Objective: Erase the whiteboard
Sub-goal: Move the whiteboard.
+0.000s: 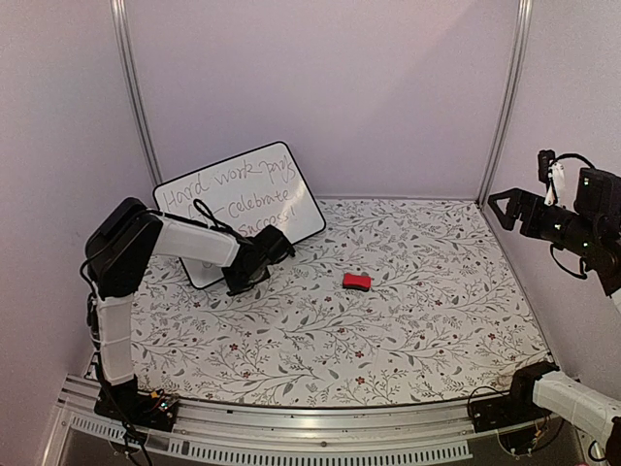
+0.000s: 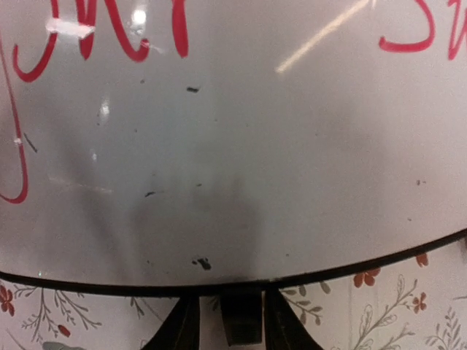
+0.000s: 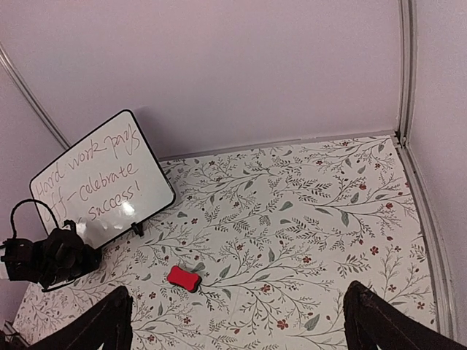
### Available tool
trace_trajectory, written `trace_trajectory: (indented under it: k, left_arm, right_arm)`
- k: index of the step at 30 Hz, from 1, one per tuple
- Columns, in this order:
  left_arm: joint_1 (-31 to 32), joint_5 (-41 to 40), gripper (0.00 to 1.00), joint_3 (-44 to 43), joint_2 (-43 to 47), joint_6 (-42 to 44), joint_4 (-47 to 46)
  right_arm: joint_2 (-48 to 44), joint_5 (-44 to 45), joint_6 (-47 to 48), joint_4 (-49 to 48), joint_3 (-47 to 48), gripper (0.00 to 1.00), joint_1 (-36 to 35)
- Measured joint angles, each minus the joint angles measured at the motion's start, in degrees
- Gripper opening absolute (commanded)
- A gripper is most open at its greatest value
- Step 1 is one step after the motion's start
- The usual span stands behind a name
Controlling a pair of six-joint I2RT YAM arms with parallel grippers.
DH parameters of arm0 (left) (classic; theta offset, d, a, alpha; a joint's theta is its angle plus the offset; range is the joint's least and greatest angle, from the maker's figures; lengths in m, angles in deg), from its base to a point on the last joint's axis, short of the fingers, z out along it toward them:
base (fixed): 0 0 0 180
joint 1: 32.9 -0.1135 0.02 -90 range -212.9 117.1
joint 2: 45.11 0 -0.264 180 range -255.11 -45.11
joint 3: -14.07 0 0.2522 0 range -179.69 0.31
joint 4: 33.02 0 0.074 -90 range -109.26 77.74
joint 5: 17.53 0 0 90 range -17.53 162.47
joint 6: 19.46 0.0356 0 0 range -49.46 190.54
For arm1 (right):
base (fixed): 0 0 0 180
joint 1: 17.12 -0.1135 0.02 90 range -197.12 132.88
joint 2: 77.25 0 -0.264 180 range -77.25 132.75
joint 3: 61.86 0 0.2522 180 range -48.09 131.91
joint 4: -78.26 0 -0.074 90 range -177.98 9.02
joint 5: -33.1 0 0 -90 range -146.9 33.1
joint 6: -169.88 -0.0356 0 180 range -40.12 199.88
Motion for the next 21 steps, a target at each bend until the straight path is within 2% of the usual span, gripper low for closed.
trace_trajectory:
  k: [15, 21]
  left_arm:
    - [0.0, -0.2, 0.08, 0.7, -0.1, -0.6, -1.8]
    - [0.0, -1.0, 0.04, 2.0, 0.0, -0.6, -3.9]
  right_arm:
    - [-0.2, -0.2, 0.0, -0.4, 0.0, 0.99, 0.0]
    - [-0.4, -0.2, 0.0, -0.3, 0.0, 0.99, 0.0]
